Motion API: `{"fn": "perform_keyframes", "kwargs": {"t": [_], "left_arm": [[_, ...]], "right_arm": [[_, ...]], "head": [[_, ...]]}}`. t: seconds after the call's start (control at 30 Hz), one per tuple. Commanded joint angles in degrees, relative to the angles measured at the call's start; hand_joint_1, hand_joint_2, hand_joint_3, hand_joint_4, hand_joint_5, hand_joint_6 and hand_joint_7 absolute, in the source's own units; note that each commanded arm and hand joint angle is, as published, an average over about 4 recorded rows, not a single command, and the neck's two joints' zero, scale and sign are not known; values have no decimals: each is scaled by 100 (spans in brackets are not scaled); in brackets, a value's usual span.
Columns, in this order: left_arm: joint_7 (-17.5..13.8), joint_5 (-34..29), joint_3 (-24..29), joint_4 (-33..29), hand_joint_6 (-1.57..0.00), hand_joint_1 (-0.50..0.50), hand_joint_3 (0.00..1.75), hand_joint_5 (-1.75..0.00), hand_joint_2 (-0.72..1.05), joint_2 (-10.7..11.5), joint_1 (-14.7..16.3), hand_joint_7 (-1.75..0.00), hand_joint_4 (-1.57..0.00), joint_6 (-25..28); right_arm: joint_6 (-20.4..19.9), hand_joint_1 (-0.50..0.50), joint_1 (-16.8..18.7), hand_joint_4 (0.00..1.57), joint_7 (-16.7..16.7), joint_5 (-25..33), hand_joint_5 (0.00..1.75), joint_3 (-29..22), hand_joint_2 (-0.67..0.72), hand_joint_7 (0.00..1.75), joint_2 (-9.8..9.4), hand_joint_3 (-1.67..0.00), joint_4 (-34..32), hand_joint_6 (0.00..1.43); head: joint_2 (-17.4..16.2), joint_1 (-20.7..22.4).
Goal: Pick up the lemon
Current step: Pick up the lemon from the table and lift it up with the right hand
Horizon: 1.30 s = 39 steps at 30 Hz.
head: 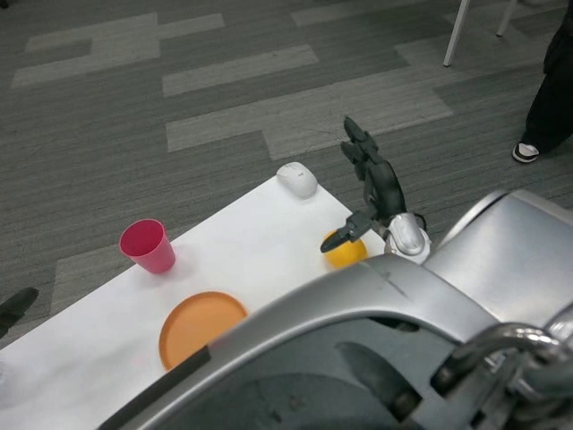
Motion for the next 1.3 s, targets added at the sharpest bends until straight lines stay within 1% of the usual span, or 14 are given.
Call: {"fn": "perform_keyframes", "kwargs": {"t": [0.03, 0.17, 0.27, 0.37, 0.5, 0.57, 0.63, 0.73, 0.83, 0.9, 1.0, 1.13, 1.23, 1.3], "left_arm": [[1, -54, -199, 157, 0, 50, 9, 0, 105, -10, -261, 0, 0, 60], [1, -142, -371, 253, 0, 50, 7, 0, 105, -41, -367, 0, 0, 91], [1, -160, -437, 317, 0, 50, 7, 0, 105, -63, -415, 0, 0, 126], [1, -164, -454, 337, 0, 50, 9, 0, 105, -71, -428, 0, 0, 144], [1, -164, -459, 337, 0, 50, 9, 0, 105, -80, -428, 0, 0, 148], [1, -164, -459, 333, 0, 50, 9, 0, 105, -80, -424, 0, 0, 148], [1, -164, -459, 333, 0, 50, 9, 0, 105, -80, -420, 0, 0, 148], [1, -167, -459, 330, 0, 50, 9, 0, 103, -80, -406, 0, 0, 148], [1, -173, -459, 324, 0, 50, 9, 0, 100, -80, -402, 0, 0, 148], [-1, -173, -456, 319, 0, 50, 9, 0, 105, -80, -396, 0, 0, 148], [-7, -173, -441, 297, 0, 50, 9, 0, 105, -80, -376, 0, 0, 148], [-10, -173, -410, 267, 0, 50, 9, 0, 105, -80, -345, 0, 0, 148], [-16, -173, -404, 260, 0, 50, 9, 0, 105, -80, -338, 0, 0, 148], [-16, -173, -395, 256, 0, 50, 9, 0, 105, -80, -330, 0, 0, 148]], "right_arm": [[-44, -9, 178, 0, 95, 43, 39, -234, 41, 0, 108, -16, 94, 0], [-44, -10, 349, 0, 157, 43, 39, -313, 41, 0, 165, -16, 432, 0], [-60, -11, 349, 0, 227, 43, 39, -333, 41, 0, 209, -16, 898, 0], [-71, -14, 323, 0, 276, 39, 39, -292, 36, 0, 253, -16, 1254, 0], [-71, -17, 147, 0, 570, 8, 48, -164, 22, 0, 222, -16, 1807, 0], [-75, -17, 20, 0, 750, -1, 48, -146, 20, 0, 174, -16, 2111, 0], [-88, -17, -103, 0, 820, -5, 51, -146, 17, 0, 139, -14, 2405, 0], [-97, -17, -281, 0, 818, -16, 58, -153, 17, 0, 97, -10, 2774, 0], [-97, -17, -514, 0, 805, -25, 61, -142, 20, 0, 11, -16, 3135, 0], [-97, -18, -637, 0, 790, -36, 65, -136, 17, 0, -24, -14, 3247, 0], [-97, -21, -815, 0, 763, -58, 75, -142, 11, 0, -72, -14, 3411, 0], [-97, -20, -960, 0, 706, -86, 90, -160, 1, 0, -125, -16, 3627, 0], [-97, -21, -1088, 0, 651, -135, 97, -144, -10, 0, -171, -16, 3840, 0], [-97, -21, -1132, 0, 647, -220, 97, -133, -15, 0, -175, -16, 3877, 0]], "head": [[-16, -71], [-63, -170], [-69, -176], [-83, -197], [-46, -165], [-64, -181], [-62, -189], [-40, -181], [-43, -181], [-35, -181], [-22, -154], [-24, -146], [-43, -126], [-53, -124]]}}
